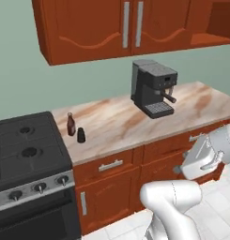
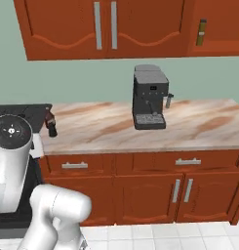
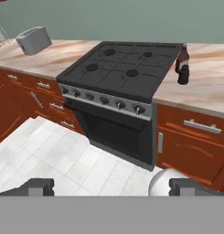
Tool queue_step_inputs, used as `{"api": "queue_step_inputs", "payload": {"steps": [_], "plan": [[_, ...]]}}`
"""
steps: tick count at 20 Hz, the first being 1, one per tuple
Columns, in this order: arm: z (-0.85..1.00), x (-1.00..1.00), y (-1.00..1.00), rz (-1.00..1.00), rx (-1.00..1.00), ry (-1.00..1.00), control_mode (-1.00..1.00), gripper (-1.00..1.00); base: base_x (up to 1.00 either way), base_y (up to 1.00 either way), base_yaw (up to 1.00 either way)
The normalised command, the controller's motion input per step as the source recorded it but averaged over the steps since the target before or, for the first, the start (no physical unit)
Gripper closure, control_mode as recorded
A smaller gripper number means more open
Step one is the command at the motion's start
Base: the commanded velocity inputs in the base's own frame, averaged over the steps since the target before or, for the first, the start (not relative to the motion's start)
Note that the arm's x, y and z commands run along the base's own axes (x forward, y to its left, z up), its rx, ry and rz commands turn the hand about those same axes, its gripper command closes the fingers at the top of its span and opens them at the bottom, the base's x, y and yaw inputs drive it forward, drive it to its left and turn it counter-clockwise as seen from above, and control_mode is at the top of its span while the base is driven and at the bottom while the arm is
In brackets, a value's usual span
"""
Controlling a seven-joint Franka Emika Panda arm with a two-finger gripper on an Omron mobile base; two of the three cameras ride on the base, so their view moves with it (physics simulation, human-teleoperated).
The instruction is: Collect the turmeric, ketchup, and shaker from the cabinet and place them next to the stove.
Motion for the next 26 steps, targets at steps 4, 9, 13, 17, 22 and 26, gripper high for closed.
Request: {"api": "queue_step_inputs", "payload": {"steps": [4,9,13,17,22,26], "plan": [[0.0,0.0,0.0,0.0,0.0,0.0,1.0,-1.0,0.15,-0.68,-0.48],[0.0,0.0,0.0,0.0,0.0,0.0,1.0,-1.0,0.59,-0.36,-0.32],[0.0,0.0,0.0,0.0,0.0,0.0,1.0,-1.0,0.83,-0.32,-0.04],[0.0,0.0,0.0,0.0,0.0,0.0,1.0,-1.0,0.84,-0.47,0.03],[0.0,0.0,0.0,0.0,0.0,0.0,1.0,-1.0,0.76,-0.55,0.07],[0.0,0.0,0.0,0.0,0.0,0.0,1.0,-1.0,0.67,-0.48,0.15]]}}
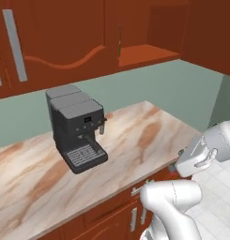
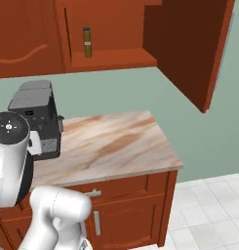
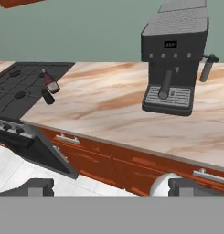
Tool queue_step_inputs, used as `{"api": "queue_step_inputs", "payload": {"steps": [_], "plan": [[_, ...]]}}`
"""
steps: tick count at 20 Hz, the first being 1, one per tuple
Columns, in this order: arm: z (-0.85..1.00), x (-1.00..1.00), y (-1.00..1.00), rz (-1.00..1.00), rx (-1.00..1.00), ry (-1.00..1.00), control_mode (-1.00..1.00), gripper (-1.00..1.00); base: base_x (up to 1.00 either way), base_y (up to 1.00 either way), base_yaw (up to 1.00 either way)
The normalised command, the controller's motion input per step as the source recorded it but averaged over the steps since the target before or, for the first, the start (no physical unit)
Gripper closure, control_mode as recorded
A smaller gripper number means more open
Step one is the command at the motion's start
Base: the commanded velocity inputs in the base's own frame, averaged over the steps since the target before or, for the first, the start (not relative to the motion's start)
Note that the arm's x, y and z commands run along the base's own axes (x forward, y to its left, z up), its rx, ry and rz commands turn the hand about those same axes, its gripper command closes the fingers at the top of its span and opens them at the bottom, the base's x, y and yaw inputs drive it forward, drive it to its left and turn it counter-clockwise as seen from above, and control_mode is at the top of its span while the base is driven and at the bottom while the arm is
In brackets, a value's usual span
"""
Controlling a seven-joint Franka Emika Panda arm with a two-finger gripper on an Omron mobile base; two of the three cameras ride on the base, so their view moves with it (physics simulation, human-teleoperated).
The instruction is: Collect the turmeric, ketchup, and shaker from the cabinet and place them next to the stove.
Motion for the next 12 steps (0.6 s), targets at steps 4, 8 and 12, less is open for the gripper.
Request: {"api": "queue_step_inputs", "payload": {"steps": [4,8,12], "plan": [[0.0,0.0,0.0,0.0,0.0,0.0,1.0,-1.0,0.52,-0.51,0.21],[0.0,0.0,0.0,0.0,0.0,0.0,1.0,-1.0,0.4,-0.58,0.22],[0.0,0.0,0.0,0.0,0.0,0.0,1.0,-1.0,0.48,-0.27,0.21]]}}
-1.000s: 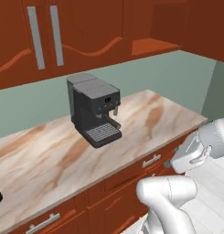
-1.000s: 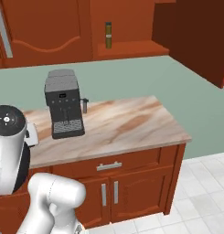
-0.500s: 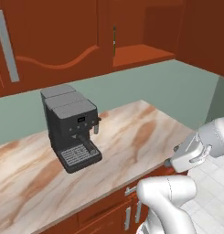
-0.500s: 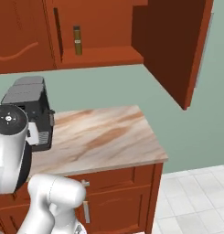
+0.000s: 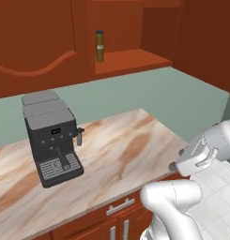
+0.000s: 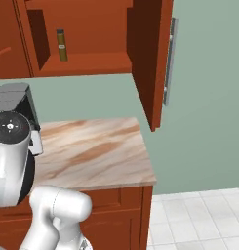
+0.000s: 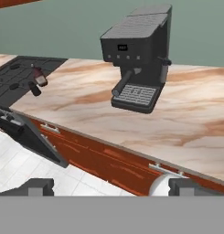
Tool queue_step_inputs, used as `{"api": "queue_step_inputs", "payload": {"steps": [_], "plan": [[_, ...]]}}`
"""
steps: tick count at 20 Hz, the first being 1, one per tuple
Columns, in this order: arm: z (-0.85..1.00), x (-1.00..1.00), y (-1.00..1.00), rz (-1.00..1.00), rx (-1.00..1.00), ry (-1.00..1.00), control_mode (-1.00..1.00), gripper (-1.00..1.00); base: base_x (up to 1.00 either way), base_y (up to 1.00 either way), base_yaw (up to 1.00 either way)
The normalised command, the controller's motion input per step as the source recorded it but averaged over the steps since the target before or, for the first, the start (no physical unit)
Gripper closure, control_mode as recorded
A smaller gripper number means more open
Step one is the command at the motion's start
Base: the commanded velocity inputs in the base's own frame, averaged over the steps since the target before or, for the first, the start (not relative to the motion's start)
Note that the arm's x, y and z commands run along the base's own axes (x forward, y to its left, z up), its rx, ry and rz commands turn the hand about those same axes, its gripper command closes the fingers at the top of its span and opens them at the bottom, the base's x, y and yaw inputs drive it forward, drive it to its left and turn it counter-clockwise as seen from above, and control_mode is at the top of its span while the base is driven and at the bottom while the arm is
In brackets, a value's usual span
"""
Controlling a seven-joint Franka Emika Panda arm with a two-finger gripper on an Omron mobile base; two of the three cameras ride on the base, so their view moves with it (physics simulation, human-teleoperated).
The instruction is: Collect the turmeric, ketchup, and shaker from the cabinet and place them next to the stove.
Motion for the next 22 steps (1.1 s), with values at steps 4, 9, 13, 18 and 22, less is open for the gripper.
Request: {"api": "queue_step_inputs", "payload": {"steps": [4,9,13,18,22], "plan": [[0.0,0.0,0.0,0.0,0.0,0.0,1.0,-1.0,0.57,0.06,0.21],[0.0,0.0,0.0,0.0,0.0,0.0,1.0,-1.0,0.64,0.07,0.3],[0.0,0.0,0.0,0.0,0.0,0.0,1.0,-1.0,0.6,0.02,0.36],[0.02,0.1,0.07,-0.03,0.0,-0.01,-1.0,-1.0,0.15,0.1,0.05],[0.42,0.72,0.28,-0.24,-0.01,-0.06,-1.0,-1.0,0.0,0.0,0.0]]}}
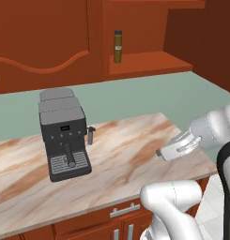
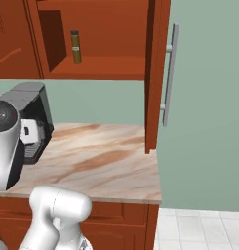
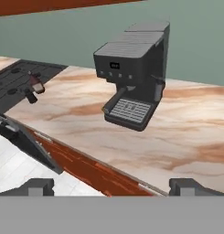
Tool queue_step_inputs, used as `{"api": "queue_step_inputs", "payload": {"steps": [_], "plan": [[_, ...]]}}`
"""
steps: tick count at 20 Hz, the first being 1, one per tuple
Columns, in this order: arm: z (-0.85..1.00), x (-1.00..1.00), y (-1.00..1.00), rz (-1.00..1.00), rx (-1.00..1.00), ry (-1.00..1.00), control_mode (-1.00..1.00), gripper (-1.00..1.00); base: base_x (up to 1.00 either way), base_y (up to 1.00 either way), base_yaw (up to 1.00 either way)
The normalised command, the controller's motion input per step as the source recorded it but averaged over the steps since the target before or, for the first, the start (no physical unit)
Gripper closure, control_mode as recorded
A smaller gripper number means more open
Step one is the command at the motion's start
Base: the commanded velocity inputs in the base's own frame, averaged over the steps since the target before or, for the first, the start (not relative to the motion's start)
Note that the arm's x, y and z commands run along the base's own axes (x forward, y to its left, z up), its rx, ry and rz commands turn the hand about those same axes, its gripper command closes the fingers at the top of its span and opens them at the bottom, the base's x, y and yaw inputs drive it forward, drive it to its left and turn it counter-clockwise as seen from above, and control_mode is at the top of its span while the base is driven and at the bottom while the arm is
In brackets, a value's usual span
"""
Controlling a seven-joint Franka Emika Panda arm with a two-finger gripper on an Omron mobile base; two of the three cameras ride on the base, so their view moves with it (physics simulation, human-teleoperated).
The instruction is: Collect the turmeric, ketchup, and shaker from the cabinet and place them next to the stove.
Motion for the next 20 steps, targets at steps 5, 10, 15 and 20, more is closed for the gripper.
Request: {"api": "queue_step_inputs", "payload": {"steps": [5,10,15,20], "plan": [[0.56,0.68,0.05,-0.29,-0.02,-0.01,-1.0,-1.0,0.0,0.0,0.0],[0.58,0.6,-0.2,-0.18,0.0,-0.01,-1.0,-1.0,0.0,0.0,0.0],[0.58,0.53,-0.33,-0.09,0.0,-0.06,-1.0,-1.0,0.0,0.0,0.0],[0.29,0.36,-0.41,-0.02,0.0,-0.2,-1.0,-1.0,0.0,0.0,0.0]]}}
